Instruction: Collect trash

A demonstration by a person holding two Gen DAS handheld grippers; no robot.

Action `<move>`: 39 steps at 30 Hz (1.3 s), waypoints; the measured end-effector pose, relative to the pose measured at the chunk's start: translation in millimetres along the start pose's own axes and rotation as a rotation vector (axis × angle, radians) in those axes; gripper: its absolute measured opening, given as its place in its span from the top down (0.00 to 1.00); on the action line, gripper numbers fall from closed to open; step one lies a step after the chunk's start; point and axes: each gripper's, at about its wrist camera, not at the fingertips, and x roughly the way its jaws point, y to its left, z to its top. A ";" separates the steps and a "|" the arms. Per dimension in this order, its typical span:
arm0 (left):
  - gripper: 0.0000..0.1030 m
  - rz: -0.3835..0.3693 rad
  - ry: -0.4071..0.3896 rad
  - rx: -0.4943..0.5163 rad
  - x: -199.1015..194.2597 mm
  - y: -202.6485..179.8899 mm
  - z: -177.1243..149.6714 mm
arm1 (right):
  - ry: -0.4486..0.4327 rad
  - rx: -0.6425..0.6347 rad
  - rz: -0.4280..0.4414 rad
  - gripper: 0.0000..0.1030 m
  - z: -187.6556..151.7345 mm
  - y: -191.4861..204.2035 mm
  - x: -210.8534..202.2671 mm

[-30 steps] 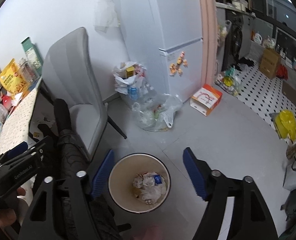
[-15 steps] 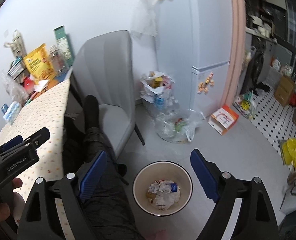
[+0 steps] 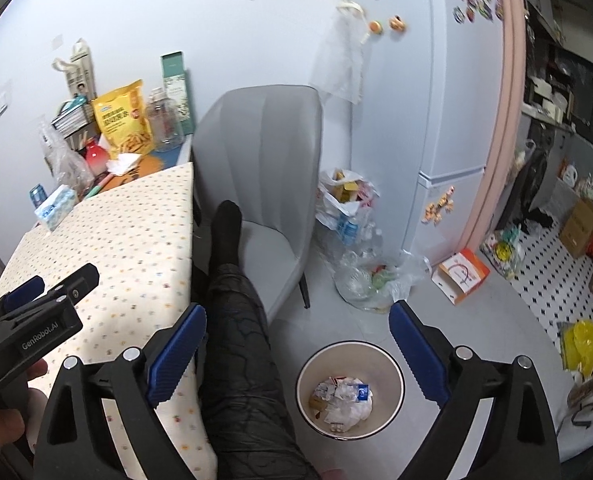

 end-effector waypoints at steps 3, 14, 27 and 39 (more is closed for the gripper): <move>0.07 0.023 -0.015 -0.022 -9.2 20.7 -0.6 | -0.014 -0.022 0.009 0.10 1.1 14.9 -9.5; 0.07 0.107 -0.071 -0.084 -47.4 78.9 -9.8 | -0.049 -0.087 0.075 0.08 -3.4 67.8 -37.5; 0.07 0.162 -0.103 -0.158 -72.5 132.3 -24.2 | -0.059 -0.155 0.120 0.08 -15.8 117.3 -53.3; 0.07 0.169 -0.101 -0.175 -72.7 143.8 -29.1 | -0.051 -0.178 0.125 0.08 -19.7 128.3 -50.8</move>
